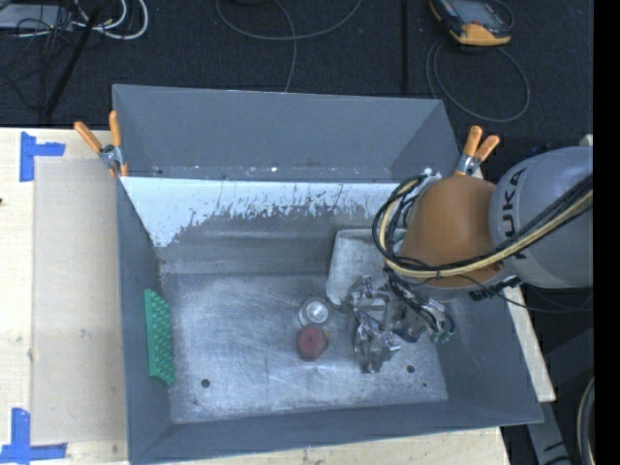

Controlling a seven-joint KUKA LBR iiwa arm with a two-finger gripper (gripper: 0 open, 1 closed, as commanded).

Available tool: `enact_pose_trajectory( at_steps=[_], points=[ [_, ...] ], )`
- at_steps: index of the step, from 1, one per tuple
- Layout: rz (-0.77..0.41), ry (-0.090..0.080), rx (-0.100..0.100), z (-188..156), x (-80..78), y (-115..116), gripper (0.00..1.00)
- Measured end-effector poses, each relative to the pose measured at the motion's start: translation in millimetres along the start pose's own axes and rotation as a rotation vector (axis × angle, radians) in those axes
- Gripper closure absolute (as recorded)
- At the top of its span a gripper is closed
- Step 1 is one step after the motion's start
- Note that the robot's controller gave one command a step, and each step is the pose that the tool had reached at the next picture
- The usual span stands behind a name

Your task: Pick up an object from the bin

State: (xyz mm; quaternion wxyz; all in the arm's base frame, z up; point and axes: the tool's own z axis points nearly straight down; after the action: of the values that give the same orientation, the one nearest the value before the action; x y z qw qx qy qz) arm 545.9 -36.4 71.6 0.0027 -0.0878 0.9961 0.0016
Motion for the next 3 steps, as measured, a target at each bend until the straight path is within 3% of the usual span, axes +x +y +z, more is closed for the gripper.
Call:
enact_pose_trajectory(
  at_steps=[1,2,3],
  points=[
    [0.001,0.003,0.001,-1.0,-1.1,0.7,0.00],
    [0.003,0.008,0.001,-1.9,-0.4,-0.3,1.00],
    [0.006,0.001,0.003,-53.1,-2.3,0.2,1.00]
  ],
)
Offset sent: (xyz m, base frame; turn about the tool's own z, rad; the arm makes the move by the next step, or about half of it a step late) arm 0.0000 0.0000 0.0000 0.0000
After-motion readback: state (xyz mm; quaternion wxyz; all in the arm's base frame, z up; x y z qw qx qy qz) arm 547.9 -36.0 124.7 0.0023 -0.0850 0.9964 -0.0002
